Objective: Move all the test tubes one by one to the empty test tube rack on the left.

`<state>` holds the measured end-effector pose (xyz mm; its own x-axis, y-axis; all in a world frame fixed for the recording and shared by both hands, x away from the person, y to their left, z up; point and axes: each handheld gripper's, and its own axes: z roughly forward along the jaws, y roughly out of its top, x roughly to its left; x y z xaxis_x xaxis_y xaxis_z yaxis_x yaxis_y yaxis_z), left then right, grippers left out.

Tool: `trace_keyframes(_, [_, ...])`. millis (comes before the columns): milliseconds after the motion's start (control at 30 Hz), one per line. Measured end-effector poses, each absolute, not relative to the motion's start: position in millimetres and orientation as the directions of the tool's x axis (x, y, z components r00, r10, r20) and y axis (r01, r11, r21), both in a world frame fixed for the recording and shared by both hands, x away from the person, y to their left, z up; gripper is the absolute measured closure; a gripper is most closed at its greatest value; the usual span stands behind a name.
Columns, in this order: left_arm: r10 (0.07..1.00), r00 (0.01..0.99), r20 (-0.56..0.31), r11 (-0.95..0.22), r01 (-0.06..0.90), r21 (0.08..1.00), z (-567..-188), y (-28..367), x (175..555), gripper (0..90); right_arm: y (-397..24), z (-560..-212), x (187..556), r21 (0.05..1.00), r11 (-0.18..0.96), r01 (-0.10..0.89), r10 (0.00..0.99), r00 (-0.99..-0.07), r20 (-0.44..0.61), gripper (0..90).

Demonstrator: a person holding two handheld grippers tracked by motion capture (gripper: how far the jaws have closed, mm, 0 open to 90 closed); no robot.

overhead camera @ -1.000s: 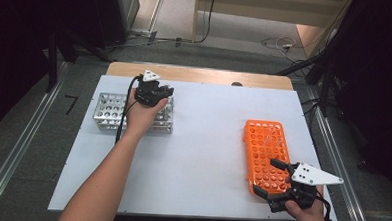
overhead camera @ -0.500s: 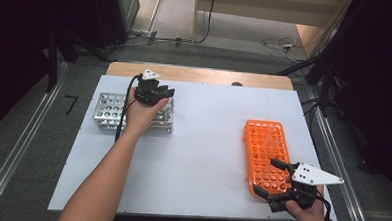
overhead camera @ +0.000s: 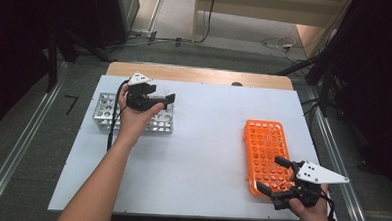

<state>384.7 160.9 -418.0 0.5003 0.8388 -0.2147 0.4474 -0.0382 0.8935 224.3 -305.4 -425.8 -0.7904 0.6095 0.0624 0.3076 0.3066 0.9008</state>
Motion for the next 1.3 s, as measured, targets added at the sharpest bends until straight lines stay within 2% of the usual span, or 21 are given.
trace_keyframes(100, [0.832,0.513,-0.213,-0.034,0.429,0.903,-415.8,162.4,370.7,1.9,-306.2,-424.6,224.0,0.901,0.306,0.307,0.615,-0.786,0.059,0.0])
trace_keyframes(200, [0.826,0.523,-0.209,-0.028,0.410,0.912,-413.2,164.0,356.0,0.0,-307.9,-423.5,224.4,0.903,0.302,0.306,0.623,-0.780,0.056,0.0])
trace_keyframes(700, [0.788,0.592,-0.168,-0.057,0.341,0.938,-409.9,153.9,283.2,0.0,-323.8,-436.5,240.3,0.885,0.288,0.366,0.658,-0.747,0.095,0.0])
trace_keyframes(933, [0.772,0.610,-0.179,-0.046,0.335,0.941,-414.0,149.2,256.7,0.0,-329.8,-448.3,248.3,0.869,0.280,0.408,0.666,-0.735,0.130,4.5])
trace_keyframes(1200, [0.756,0.632,-0.170,-0.067,0.333,0.940,-416.9,142.7,235.2,0.0,-328.8,-459.0,253.2,0.840,0.307,0.447,0.693,-0.710,0.124,18.6])
trace_keyframes(1300, [0.746,0.642,-0.179,-0.065,0.338,0.939,-419.6,140.1,230.7,0.0,-329.0,-463.2,255.3,0.828,0.313,0.466,0.710,-0.694,0.122,26.6])
